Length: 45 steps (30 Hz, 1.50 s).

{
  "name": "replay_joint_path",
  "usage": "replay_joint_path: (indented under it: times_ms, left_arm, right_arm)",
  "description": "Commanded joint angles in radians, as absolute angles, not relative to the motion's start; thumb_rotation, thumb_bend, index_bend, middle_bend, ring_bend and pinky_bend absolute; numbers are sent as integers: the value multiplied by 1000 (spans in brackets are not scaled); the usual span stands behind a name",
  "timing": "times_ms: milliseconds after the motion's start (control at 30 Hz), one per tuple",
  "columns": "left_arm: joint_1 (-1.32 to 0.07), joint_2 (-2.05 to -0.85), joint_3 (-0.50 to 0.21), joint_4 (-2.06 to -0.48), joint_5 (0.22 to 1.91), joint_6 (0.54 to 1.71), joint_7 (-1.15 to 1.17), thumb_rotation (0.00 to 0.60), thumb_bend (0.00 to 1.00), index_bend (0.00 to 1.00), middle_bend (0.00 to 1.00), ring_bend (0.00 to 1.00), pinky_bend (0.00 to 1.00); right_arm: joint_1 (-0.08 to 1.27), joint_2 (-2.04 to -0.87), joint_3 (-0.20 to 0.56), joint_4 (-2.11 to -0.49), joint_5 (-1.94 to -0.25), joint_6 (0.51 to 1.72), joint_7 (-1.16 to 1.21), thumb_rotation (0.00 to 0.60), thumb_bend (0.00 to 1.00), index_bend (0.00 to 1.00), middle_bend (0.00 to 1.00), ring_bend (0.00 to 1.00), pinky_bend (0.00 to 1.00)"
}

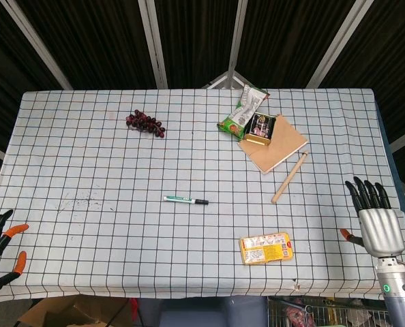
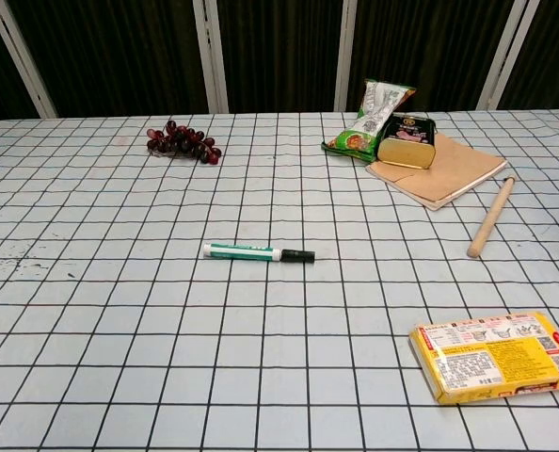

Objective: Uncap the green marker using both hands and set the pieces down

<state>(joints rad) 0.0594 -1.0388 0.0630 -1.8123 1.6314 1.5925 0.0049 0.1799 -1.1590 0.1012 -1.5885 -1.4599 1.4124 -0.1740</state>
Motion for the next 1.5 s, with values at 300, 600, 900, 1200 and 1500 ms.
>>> replay_joint_path:
  times_ms: [300,600,900,1200,1500]
  left_arm:
    - [53,-1054,52,-1806,1630,1592,10,600,644,260,0,0,0]
    - [2,-1013,5,-1813,1570,1535,-48,600,506,245,0,0,0]
    - [-90,-974,-67,-1842,1465,1416,-61,600,415,242,0,0,0]
    - [-307,-1006,-193,-1877,1225,1154,83,600,400,223,0,0,0]
    - [-545,-1165,-282,-1824,964,995,291,600,380,287,0,0,0]
  right_arm:
    - [205,-1180,114,-1585,-1443,1383,-189,600,76,29,0,0,22]
    - [228,-1165,130,-1651,-1442,1373,-215,600,76,29,0,0,22]
    - [240,-1153,142,-1665,-1391,1342,-228,600,76,29,0,0,22]
    - [252,-1116,177,-1693,-1321,1316,-211,600,77,29,0,0,22]
    - [287,-1109,200,-1706,-1264,1274,-239,600,76,29,0,0,21]
